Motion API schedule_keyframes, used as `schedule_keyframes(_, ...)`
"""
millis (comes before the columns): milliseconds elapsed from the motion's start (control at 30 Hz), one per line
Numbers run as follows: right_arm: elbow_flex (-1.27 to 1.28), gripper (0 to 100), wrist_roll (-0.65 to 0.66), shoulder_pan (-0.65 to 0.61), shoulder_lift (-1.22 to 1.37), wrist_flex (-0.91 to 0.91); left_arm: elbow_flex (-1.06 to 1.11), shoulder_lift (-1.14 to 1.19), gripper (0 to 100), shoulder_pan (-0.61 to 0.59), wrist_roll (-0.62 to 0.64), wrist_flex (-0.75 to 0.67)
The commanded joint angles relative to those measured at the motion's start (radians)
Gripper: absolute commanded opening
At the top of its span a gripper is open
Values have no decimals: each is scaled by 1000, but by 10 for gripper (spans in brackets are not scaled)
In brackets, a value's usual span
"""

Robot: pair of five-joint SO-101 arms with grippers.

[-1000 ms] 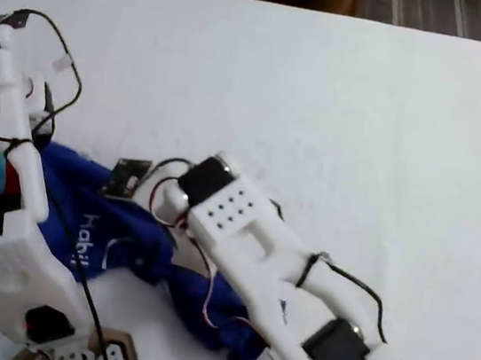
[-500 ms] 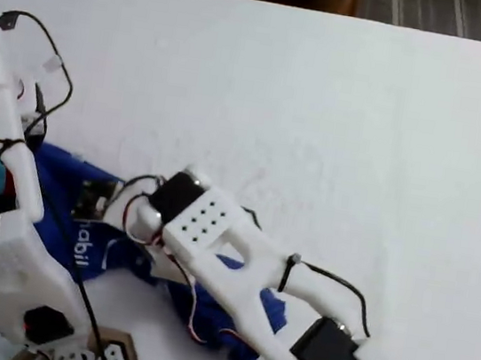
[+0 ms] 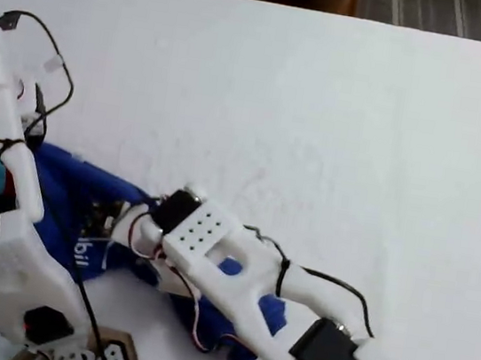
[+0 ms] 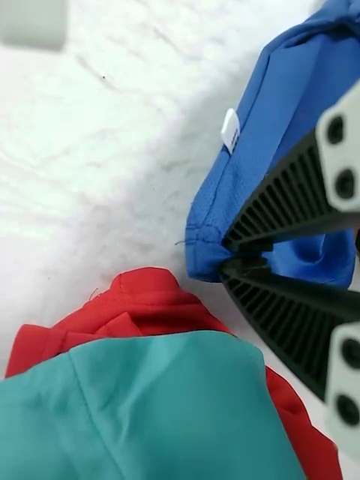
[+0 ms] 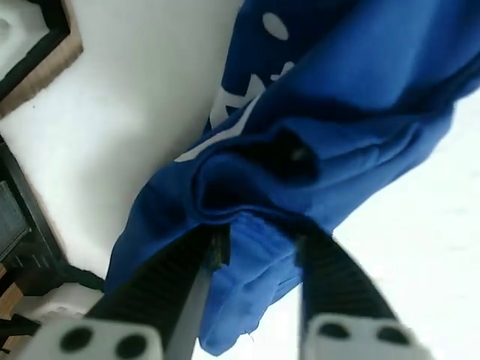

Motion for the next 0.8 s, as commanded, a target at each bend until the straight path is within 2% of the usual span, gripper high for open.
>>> schedule_keyframes(0,0,31,9,1,-5,-5,-8,-57,25,-9,-6,3)
schedule_keyframes(200,-23,19,5,1,-16,48,-10,-57,25,-12,-6,6)
schedule_keyframes(367,-167,19,3,51,-16,153,-10,-57,25,-12,-6,6)
schedule_keyframes(767,-262,19,11,84,-16,202,-12,-57,25,-12,-6,6)
